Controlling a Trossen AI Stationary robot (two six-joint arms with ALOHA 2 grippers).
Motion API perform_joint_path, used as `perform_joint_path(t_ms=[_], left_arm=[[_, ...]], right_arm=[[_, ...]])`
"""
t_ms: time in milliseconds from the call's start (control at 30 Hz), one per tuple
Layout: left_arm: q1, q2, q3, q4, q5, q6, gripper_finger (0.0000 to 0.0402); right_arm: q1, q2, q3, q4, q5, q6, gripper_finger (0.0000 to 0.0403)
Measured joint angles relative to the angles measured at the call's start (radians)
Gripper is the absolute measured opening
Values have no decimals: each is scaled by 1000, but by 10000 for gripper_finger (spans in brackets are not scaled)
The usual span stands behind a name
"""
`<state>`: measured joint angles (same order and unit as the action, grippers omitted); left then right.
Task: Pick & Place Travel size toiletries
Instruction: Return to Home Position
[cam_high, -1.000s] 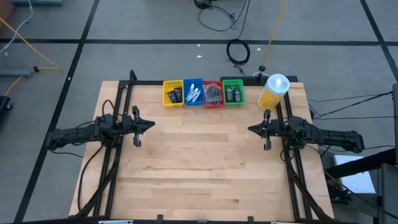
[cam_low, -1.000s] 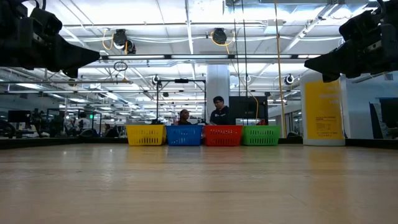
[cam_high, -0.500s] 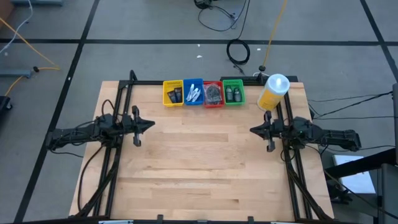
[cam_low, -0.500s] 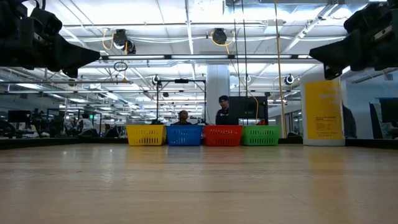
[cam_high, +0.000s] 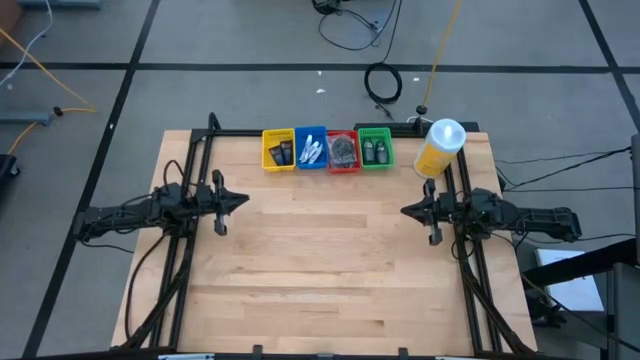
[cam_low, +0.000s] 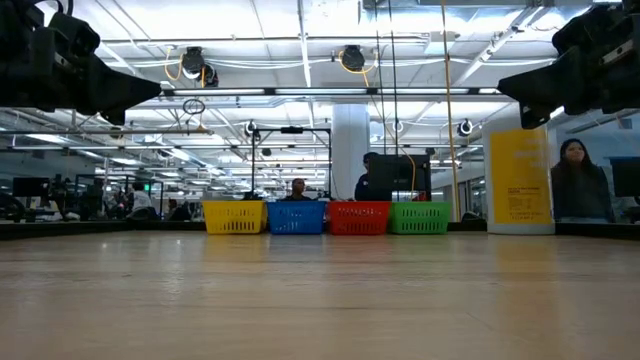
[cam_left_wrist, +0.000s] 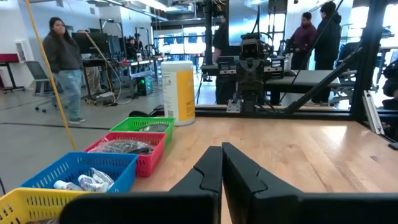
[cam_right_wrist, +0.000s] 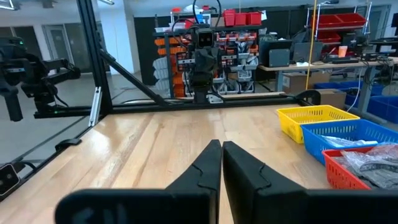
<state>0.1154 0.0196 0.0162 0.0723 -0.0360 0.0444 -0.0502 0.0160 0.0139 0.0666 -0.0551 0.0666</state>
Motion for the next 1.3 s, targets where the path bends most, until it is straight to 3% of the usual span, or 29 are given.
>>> perform_joint_path(t_ms=[467,867,1300], left_arm=[[0,0,0,-1,0,0,27],[0,0,0,-1,0,0,2],[0,0,0,-1,0,0,25]], right_arm=[[0,0,0,10,1,0,9],[0,0,0,11,2,0,9],[0,0,0,11,2,0,9]])
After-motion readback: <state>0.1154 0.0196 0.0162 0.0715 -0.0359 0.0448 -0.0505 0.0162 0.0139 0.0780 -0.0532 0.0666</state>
